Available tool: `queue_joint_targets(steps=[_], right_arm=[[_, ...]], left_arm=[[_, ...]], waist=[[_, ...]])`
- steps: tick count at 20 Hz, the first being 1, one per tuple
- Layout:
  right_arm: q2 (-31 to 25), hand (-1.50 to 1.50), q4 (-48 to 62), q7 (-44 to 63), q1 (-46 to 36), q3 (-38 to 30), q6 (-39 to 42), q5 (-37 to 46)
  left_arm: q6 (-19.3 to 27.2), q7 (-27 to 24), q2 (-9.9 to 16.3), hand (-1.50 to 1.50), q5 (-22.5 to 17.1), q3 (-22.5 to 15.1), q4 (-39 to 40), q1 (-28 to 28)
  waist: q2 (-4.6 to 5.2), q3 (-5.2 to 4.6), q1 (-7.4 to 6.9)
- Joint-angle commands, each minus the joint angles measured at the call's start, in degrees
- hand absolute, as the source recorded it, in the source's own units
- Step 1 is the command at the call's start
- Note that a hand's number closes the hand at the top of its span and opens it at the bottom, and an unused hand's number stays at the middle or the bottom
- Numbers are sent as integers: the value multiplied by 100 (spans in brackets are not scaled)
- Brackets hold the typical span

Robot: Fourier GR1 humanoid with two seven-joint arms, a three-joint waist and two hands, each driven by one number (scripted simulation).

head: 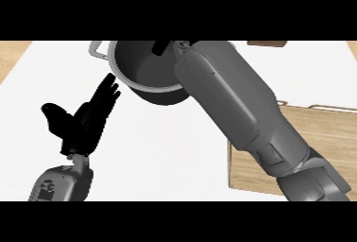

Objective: Pick the bell pepper from the tray and place it in the pot

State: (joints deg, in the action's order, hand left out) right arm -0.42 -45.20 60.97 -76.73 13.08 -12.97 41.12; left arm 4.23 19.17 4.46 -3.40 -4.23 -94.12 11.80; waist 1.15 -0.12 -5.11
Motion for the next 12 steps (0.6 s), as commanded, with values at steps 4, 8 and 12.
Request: queue_joint_targets(steps=[4, 8, 12], right_arm=[[40, -150, 184, -74, 125, -15, -2328, -232], [40, -150, 302, -200, -81, -101, -3345, 318], [40, -150, 336, 18, 32, -74, -4033, 592]], left_arm=[[-34, 2, 33, 0, -19, 25, -75, -78], [30, 114, 66, 0, -35, 140, -75, 39], [206, -30, -39, 0, 82, 132, -95, -228]], waist=[[-22, 4, -8], [-50, 4, 178], [-93, 7, 317]])
